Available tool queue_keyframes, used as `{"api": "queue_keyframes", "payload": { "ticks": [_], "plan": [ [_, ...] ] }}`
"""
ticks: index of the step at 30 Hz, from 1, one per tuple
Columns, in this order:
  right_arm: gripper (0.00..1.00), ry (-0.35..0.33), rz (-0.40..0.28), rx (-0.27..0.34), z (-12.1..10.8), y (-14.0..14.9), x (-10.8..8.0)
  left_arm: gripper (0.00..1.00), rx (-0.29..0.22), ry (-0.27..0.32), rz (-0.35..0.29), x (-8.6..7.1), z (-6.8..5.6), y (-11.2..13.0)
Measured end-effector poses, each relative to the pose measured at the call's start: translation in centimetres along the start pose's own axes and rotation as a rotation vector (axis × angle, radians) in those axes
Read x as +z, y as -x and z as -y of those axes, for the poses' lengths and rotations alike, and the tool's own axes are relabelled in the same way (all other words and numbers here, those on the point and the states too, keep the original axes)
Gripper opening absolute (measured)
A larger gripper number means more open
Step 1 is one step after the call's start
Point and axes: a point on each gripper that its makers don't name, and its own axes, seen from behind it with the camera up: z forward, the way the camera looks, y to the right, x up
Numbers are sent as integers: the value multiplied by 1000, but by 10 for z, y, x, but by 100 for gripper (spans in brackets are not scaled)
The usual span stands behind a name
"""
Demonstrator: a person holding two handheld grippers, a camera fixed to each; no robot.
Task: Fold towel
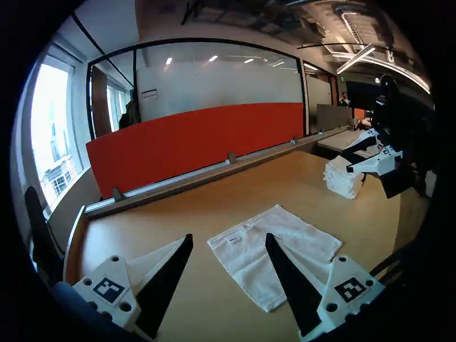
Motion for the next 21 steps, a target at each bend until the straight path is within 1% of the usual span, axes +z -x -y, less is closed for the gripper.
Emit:
{"api": "queue_keyframes", "payload": {
  "ticks": [21],
  "plan": [
    [100,-65,85,-25,27,62,30,94,10,75,98,23,-39,65]
  ]
}}
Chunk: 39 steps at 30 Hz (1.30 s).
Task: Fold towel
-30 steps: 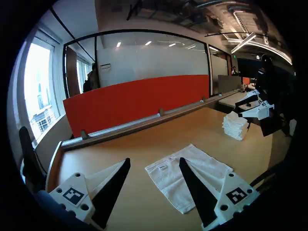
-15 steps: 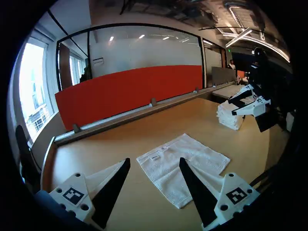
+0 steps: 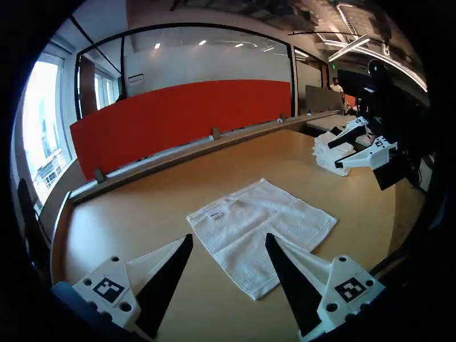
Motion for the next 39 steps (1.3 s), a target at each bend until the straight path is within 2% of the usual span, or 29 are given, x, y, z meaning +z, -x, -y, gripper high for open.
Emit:
{"api": "queue_keyframes", "payload": {
  "ticks": [9,24,39],
  "plan": [
    [100,-27,57,-7,14,37,14,94,10,32,66,12,-15,37],
    [100,-70,151,-20,31,92,34,94,19,87,170,36,-33,90],
    [100,-117,240,-46,42,137,44,94,52,120,279,53,-44,138]
  ]
}}
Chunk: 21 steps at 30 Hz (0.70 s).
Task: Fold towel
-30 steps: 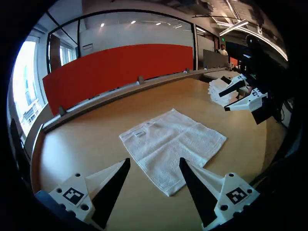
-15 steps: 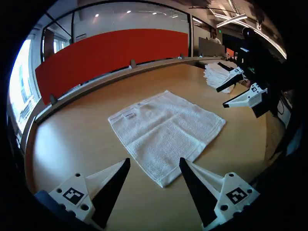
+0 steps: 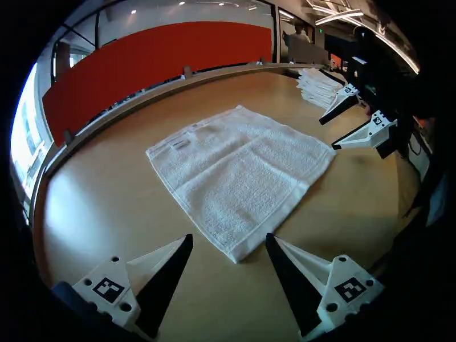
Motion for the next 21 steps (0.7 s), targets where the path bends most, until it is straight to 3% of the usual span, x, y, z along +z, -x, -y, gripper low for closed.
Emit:
{"api": "queue_keyframes", "payload": {
  "ticks": [11,21],
  "plan": [
    [100,-19,36,-10,2,15,7,94,-21,6,57,10,-4,13],
    [100,-34,63,-11,2,24,7,94,3,15,94,13,-8,20]
  ]
}}
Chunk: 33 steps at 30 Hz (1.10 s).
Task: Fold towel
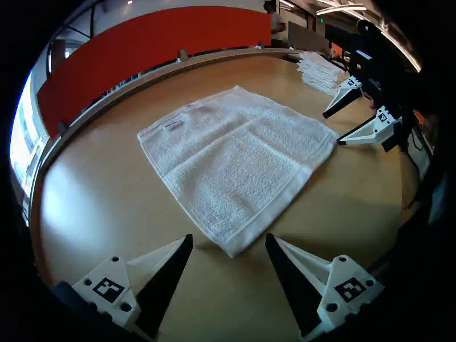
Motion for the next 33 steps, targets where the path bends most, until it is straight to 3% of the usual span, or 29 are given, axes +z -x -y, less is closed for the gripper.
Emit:
{"api": "queue_keyframes", "payload": {
  "ticks": [10,19,33],
  "plan": [
    [97,-22,19,-5,3,6,1,94,-34,11,22,1,0,3],
    [79,-59,27,17,10,8,4,92,-36,20,37,1,0,4],
    [50,-73,30,6,17,6,3,69,-33,26,51,0,-8,4]
  ]
}}
